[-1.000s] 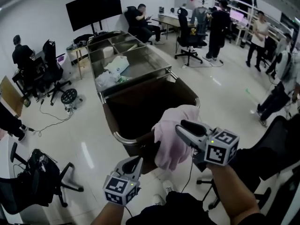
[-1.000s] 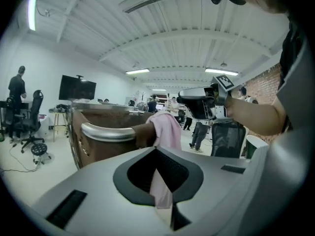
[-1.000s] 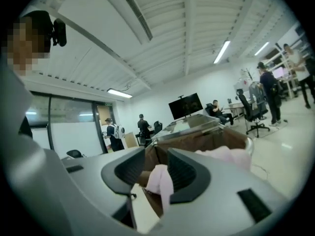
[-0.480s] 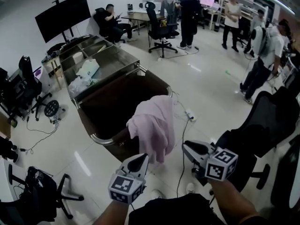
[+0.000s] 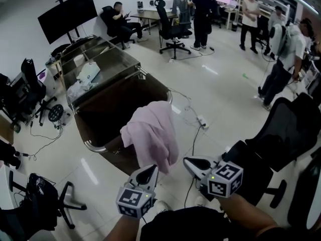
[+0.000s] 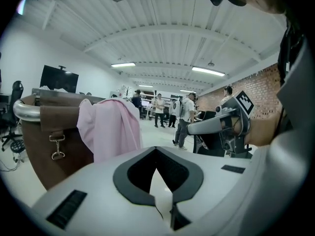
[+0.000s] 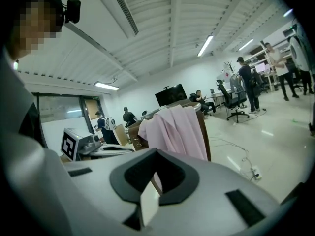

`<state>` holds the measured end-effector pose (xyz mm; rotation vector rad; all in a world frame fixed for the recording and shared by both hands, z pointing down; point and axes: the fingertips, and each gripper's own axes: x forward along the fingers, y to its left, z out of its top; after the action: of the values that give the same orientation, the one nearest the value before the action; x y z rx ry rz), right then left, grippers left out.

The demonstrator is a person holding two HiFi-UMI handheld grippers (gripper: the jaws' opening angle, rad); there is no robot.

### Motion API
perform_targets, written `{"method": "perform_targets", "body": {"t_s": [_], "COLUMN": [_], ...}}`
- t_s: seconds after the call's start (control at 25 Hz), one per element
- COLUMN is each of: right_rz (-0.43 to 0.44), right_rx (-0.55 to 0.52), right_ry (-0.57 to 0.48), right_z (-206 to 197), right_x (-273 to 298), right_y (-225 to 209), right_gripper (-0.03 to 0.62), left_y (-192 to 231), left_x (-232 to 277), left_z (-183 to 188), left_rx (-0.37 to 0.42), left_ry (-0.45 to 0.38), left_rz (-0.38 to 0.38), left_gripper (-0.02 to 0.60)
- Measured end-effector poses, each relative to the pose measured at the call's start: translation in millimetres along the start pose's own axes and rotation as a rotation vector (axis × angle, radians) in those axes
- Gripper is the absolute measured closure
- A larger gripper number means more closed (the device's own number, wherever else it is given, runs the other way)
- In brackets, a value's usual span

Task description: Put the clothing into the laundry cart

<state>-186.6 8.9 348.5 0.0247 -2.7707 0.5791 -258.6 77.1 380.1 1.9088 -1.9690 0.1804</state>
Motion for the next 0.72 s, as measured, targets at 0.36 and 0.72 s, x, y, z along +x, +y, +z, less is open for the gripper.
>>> {"method": "perform_targets", "body": {"t_s": [0.36,0.72], "right_rz": [0.057,0.075], "right_rx": [0.023,0.032], "right_ry": [0.011,0.008], "right_z": [-6.7,-15.7], "right_x": [-14.2,-12.7], "right_y": [-14.5,-11.2], "right_gripper": [0.582,0.582], "left_y": [-28.9,-34.1], "left_x": [10.3,8.1], "left_z": [-10.2,-18.1], "left_rx": [-0.029,-0.015], "left_ry": [0.013,0.033], "left_rz": [0.041,0.044], "left_gripper": [0.583,0.583]}}
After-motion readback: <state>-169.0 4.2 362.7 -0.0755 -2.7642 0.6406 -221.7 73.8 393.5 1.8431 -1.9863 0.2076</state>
